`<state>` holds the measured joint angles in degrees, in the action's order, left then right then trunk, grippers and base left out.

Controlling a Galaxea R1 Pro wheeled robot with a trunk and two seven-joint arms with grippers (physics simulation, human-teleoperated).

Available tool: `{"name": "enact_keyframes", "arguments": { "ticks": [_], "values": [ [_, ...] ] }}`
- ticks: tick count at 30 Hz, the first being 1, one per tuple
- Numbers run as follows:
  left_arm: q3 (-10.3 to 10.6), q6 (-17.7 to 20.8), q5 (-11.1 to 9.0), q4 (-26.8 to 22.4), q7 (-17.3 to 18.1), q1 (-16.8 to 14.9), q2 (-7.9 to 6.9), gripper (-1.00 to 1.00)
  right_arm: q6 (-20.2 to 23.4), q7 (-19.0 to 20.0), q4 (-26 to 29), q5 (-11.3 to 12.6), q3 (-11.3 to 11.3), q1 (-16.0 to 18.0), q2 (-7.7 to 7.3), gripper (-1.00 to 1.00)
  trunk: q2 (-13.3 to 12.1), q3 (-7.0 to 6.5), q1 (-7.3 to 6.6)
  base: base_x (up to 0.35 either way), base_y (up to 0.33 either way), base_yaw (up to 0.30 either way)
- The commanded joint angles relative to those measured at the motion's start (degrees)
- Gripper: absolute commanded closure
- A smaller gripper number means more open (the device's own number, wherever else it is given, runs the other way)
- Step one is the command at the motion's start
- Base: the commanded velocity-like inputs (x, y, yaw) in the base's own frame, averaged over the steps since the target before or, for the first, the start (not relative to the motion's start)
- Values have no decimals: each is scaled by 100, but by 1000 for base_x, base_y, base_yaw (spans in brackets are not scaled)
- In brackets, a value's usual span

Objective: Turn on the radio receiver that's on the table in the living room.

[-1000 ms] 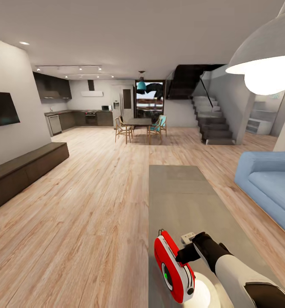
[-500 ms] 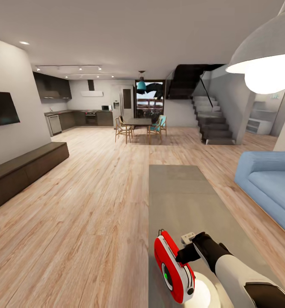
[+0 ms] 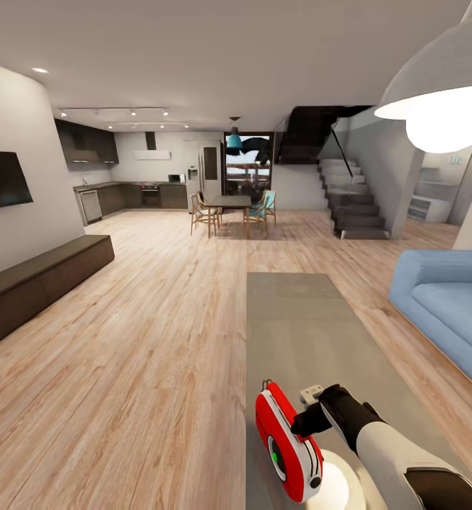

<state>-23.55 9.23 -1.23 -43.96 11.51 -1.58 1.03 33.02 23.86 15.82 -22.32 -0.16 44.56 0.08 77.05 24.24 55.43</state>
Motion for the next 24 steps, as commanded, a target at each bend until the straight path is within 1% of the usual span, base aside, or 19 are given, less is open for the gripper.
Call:
{"name": "enact_keyframes", "arguments": {
  "ticks": [1,12,17,24],
  "values": [
    [0,0,0,1,0,0,1,100,2,4,2,26,-10,3,0,100,2,0,1,0,0,0],
    [0,0,0,1,0,0,2,100,2,4,1,26,-10,3,0,100,2,0,1,0,0,0],
    [0,0,0,1,0,0,2,100,2,4,0,26,-10,4,0,100,202,90,110,0,0,0],
    [0,0,0,-1,0,0,-1,100,2,4,0,26,-10,1,0,100,202,90,110,0,0,0]
  ]
}}
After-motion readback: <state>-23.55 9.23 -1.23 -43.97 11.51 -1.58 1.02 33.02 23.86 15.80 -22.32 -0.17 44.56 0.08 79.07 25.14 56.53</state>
